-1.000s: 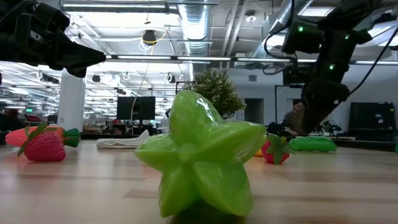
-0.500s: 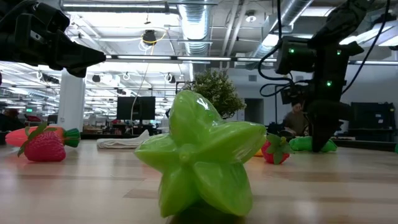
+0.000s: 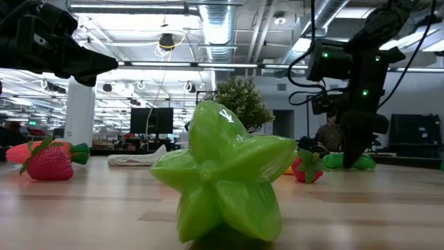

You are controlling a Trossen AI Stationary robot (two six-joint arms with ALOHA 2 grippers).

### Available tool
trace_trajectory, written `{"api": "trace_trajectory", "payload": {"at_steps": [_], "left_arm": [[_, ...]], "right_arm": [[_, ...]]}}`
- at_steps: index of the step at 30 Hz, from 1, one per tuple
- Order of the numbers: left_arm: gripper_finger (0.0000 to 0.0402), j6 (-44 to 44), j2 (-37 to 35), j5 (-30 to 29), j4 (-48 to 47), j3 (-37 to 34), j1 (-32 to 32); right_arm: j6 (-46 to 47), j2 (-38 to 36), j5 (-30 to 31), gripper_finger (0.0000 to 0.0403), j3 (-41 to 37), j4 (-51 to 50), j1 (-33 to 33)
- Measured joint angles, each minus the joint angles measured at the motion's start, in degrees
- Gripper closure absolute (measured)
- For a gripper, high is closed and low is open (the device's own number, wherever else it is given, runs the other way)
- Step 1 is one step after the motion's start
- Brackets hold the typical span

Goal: Pick and placing Produce into tupperware
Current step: Put the green pea into the transparent bin

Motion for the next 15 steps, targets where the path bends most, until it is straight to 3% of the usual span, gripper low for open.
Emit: {"api": "trace_trajectory", "payload": {"at_steps": [15], "left_arm": [[0.0352, -0.2, 0.0, 0.0, 0.0, 0.0, 0.0]], "right_arm": [[-0.1, 0.0, 0.0, 0.0261, 0.0, 0.3, 0.0]]}}
